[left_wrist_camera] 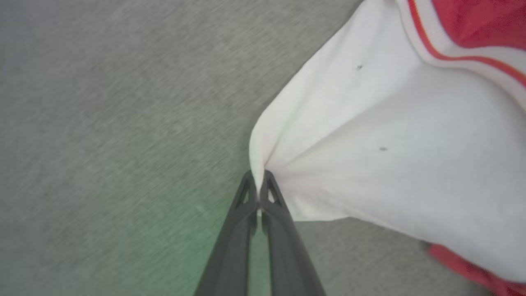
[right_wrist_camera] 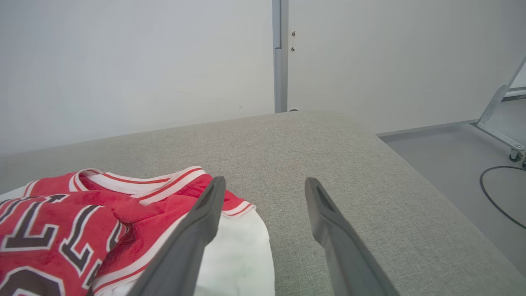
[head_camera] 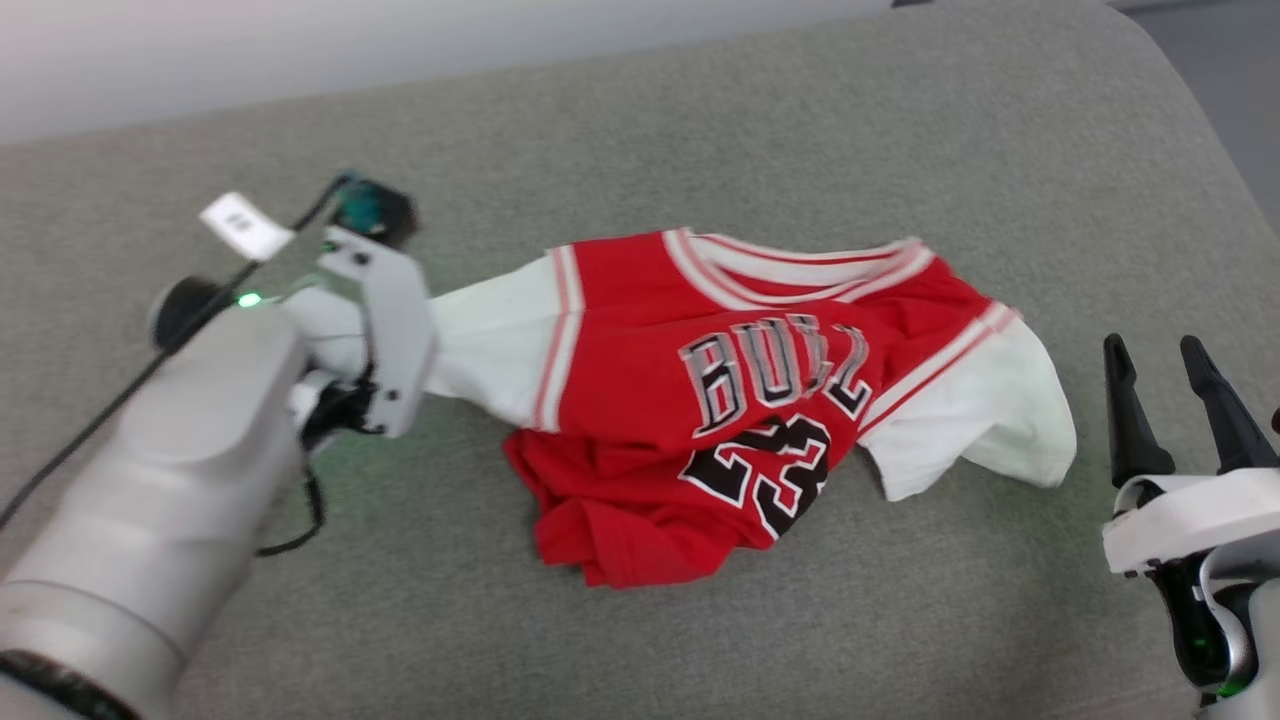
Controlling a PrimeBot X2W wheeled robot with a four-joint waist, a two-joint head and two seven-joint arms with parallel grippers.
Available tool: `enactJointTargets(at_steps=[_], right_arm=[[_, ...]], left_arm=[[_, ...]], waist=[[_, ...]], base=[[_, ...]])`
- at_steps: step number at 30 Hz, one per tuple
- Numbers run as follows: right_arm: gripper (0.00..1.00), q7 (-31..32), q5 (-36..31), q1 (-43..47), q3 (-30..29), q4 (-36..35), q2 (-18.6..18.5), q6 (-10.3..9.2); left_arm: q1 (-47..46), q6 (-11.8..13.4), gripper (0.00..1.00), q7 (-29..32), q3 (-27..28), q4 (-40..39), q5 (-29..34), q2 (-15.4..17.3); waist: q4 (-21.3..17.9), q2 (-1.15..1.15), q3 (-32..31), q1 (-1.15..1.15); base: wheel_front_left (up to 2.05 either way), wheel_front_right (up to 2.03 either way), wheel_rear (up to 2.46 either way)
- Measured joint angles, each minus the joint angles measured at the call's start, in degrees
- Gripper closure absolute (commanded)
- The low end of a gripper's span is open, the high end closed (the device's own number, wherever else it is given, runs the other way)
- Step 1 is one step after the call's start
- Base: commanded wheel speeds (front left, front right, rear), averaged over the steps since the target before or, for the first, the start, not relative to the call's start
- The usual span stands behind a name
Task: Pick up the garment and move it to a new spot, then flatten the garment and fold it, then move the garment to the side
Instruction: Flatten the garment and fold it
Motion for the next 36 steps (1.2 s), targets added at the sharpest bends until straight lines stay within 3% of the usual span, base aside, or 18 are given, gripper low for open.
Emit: enactJointTargets(at_steps=[15,25,27,28,29,36], right_arm=[[0.00,4.16,-1.00,3.16,-1.41,-3.21,-0.52,0.00],[0.00,6.03,-1.15,3.83,-1.63,-4.53,-0.54,0.00],[0.00,6.16,-1.15,4.11,-1.63,-4.55,-0.56,0.00],[0.00,6.36,-1.16,4.11,-1.62,-4.58,-0.62,0.00],[0.00,6.45,-1.16,4.12,-1.62,-4.59,-0.66,0.00],[0.00,7.09,-1.43,5.60,-1.93,-5.14,-0.87,0.00]], left_arm=[[6.30,2.80,1.00,-5.04,2.66,-1.26,-1.56,9.89],[12.69,3.89,0.98,-6.30,4.71,-1.57,-5.61,11.43],[13.29,3.89,0.55,-6.93,4.69,-1.57,-5.64,11.24],[13.49,3.88,0.23,-7.31,4.70,-1.55,-5.66,11.13],[13.58,3.88,0.00,-7.80,4.58,-1.57,-5.56,11.09],[13.71,3.71,0.00,-8.73,4.22,-2.22,-5.42,10.82]], waist=[[6.45,0.00,-5.30,0.00],[8.07,0.00,-7.45,0.00],[8.13,0.00,-7.73,0.00],[8.16,0.00,-7.91,0.00],[8.20,0.00,-8.12,0.00],[8.74,0.00,-10.22,0.00]], base=[[0.00,0.00,0.00],[0.00,0.00,0.00],[0.00,0.00,0.00],[0.00,0.00,0.00],[0.00,0.00,0.00],[0.00,0.00,0.00]])
